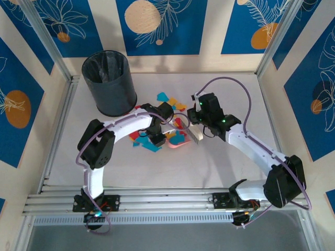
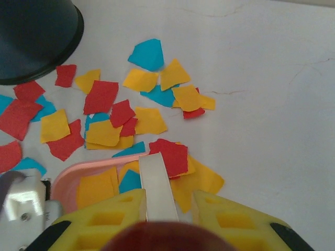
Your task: Sweep away the paper scraps from the table
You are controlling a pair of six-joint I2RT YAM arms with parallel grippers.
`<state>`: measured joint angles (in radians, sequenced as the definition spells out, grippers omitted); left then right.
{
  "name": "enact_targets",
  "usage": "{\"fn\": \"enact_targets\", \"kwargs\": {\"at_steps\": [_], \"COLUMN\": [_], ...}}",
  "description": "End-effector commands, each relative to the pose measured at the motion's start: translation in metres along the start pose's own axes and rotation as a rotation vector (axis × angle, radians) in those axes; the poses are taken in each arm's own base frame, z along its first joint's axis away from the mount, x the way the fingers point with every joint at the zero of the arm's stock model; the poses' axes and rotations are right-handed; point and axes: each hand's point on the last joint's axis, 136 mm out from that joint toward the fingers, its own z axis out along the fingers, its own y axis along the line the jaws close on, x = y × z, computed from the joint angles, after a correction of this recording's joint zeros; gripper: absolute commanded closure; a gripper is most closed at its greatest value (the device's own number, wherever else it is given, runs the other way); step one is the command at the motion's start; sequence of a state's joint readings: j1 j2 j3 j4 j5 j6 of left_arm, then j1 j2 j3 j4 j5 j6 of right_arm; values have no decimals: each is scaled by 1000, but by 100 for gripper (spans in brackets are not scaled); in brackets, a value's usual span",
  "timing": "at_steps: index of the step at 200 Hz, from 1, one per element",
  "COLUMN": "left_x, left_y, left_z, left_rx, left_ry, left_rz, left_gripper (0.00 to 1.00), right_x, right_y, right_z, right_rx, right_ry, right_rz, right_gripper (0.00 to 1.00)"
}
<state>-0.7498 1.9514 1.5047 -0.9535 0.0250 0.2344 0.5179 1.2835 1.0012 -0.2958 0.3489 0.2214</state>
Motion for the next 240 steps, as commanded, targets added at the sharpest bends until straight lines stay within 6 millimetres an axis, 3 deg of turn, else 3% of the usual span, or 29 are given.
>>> {"fn": "enact_targets", "kwargs": {"at_steps": [1,46,93,166,240], "left_x": [-1,2,3,0,-12], "left_y": [-1,-12,-20,-24,-22], "left_z": [-1,-2,-1,0,4], "left_rx": [23,79,113,136,132], "left_ry": [11,6,9,5,-17], "left_rz": [-4,18,34,41,34], "left_gripper": [100,100,100,100,100], "right_x": [-23,-38,-27,10,16], "right_y": [-3,-42,-70,-63,-49], "right_z": [-19,-25,-10,11,10], "right_rx": [26,222,330,273,201], "right_ry": [-83,-178,-134,17,42], "right_rz": [-5,39,94,108,96], "right_gripper": [100,100,100,100,100]}}
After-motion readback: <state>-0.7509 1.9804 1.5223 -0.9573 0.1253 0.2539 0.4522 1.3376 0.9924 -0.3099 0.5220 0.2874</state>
